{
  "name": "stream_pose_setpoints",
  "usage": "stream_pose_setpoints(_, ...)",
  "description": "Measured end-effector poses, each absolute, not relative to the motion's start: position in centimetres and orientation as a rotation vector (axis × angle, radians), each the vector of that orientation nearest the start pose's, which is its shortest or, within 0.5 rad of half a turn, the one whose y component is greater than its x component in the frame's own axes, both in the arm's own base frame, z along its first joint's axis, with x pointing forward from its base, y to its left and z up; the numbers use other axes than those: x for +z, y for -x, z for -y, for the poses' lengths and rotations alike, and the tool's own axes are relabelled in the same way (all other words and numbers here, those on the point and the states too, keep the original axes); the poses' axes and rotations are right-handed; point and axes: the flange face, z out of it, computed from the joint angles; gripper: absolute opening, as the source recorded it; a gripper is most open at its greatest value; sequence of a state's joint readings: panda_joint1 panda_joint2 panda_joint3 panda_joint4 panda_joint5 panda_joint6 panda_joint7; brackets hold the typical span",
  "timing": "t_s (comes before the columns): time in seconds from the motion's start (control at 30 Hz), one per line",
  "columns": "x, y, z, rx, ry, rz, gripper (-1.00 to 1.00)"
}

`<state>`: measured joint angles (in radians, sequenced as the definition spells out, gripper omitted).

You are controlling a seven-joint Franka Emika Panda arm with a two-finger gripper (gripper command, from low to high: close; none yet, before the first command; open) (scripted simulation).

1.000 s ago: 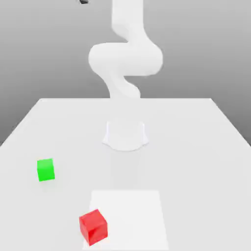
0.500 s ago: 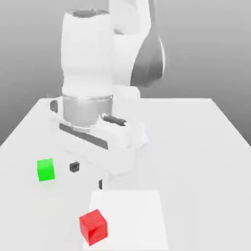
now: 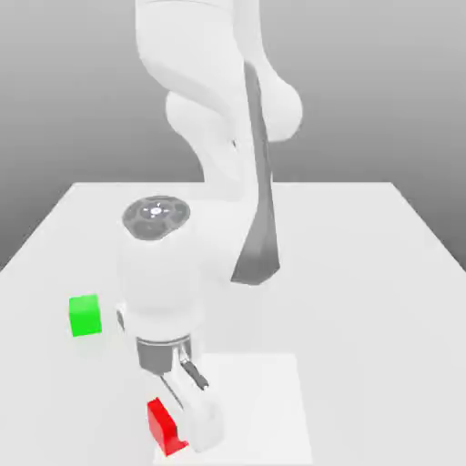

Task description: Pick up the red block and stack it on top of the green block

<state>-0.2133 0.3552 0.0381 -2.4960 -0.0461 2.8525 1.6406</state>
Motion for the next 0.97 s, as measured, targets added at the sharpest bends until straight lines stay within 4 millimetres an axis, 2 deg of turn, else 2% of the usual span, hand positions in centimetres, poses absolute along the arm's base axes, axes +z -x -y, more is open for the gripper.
stream_pose_setpoints(0.17,20.2,-45.7,7.9,-0.003,1.978,-2.44,-1.0)
stream_pose_setpoints(0.2,21.0,-44.8,9.4,-0.008,1.934,-2.48,-1.0)
stream_pose_setpoints(0.27,22.0,-42.0,13.4,-0.018,1.797,-2.592,-1.0)
stream_pose_setpoints(0.3,22.5,-40.0,16.3,-0.022,1.689,-2.668,-1.0)
stream_pose_setpoints(0.4,23.6,-33.6,22.4,-0.025,1.385,-2.844,-1.0)
stream_pose_setpoints(0.53,24.5,-26.7,24.9,-0.017,1.097,-2.959,-1.0)
stream_pose_setpoints(0.6,24.6,-23.0,25.9,-0.007,0.928,-3.006,-1.0)
stream_pose_setpoints(0.63,24.1,-22.2,26.1,-0.004,0.887,-3.015,-1.0)
stream_pose_setpoints(0.83,19.3,-21.5,26.3,-0.001,0.852,-3.021,-1.0)
stream_pose_setpoints(0.87,18.5,-21.5,26.2,-0.001,0.855,-3.021,1.0)
stream_pose_setpoints(0.97,18.5,-21.9,25.8,-0.001,0.879,-3.014,1.0)
